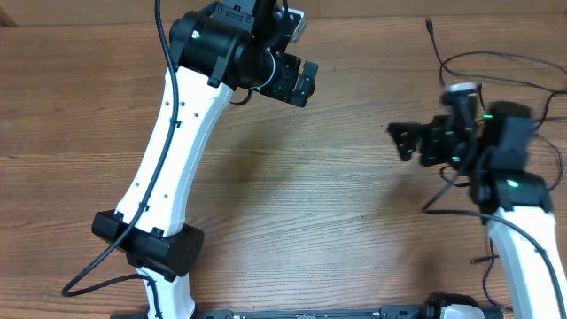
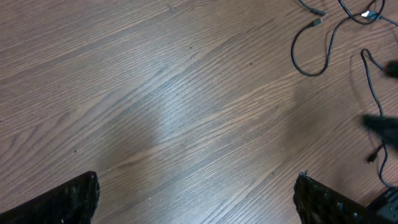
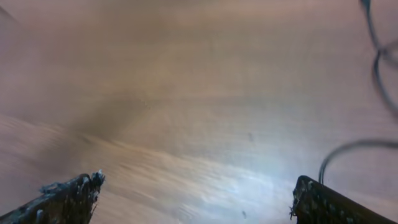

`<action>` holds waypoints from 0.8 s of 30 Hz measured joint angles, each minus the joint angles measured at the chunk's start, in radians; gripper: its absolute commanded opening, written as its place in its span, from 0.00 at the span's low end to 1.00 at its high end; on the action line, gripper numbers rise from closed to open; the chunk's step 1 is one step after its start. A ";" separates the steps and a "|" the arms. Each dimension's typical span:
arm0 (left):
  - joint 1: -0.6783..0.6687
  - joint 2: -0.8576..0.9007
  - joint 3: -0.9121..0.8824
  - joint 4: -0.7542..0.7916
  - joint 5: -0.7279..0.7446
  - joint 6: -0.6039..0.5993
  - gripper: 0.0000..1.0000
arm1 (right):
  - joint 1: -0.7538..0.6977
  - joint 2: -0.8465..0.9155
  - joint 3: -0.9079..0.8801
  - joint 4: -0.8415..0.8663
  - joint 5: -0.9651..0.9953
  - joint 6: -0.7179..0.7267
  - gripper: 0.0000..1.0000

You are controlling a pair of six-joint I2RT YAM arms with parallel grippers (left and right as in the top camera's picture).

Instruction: Untangle cables

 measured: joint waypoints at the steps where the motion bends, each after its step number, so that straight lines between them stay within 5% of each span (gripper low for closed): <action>1: 0.000 0.000 0.000 0.000 0.000 0.000 0.99 | 0.021 0.020 0.000 -0.009 0.031 -0.003 1.00; 14: 0.000 0.000 0.000 0.000 0.000 0.000 0.99 | 0.116 0.322 0.000 0.009 0.154 -0.018 1.00; 24: 0.000 0.000 0.000 0.000 0.000 0.000 1.00 | 0.116 0.355 0.000 0.019 0.157 -0.018 1.00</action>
